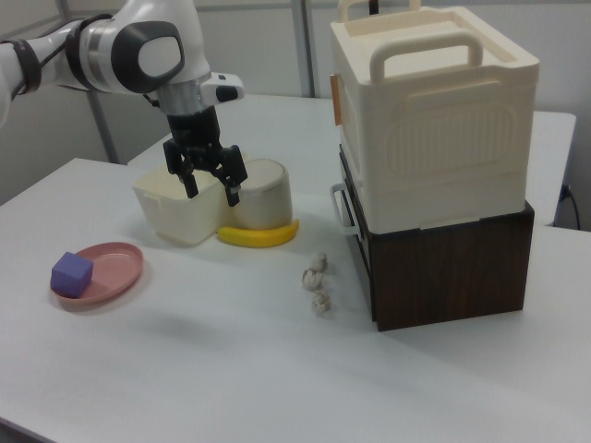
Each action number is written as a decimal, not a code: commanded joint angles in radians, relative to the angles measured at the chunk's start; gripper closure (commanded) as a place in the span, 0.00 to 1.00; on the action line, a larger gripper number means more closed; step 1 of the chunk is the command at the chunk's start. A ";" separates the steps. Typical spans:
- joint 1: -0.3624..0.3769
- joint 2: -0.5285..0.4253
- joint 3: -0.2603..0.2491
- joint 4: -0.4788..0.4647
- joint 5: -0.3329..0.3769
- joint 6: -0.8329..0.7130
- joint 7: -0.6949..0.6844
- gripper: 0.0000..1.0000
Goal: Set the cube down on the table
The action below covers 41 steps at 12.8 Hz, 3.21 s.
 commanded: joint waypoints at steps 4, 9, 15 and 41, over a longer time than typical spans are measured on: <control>0.007 0.001 -0.006 -0.001 0.027 -0.004 -0.022 0.00; 0.007 0.014 -0.006 -0.001 0.027 0.002 -0.022 0.00; 0.007 0.014 -0.006 -0.001 0.026 0.012 -0.024 0.00; 0.331 0.313 0.177 -0.055 0.327 0.166 -0.004 0.00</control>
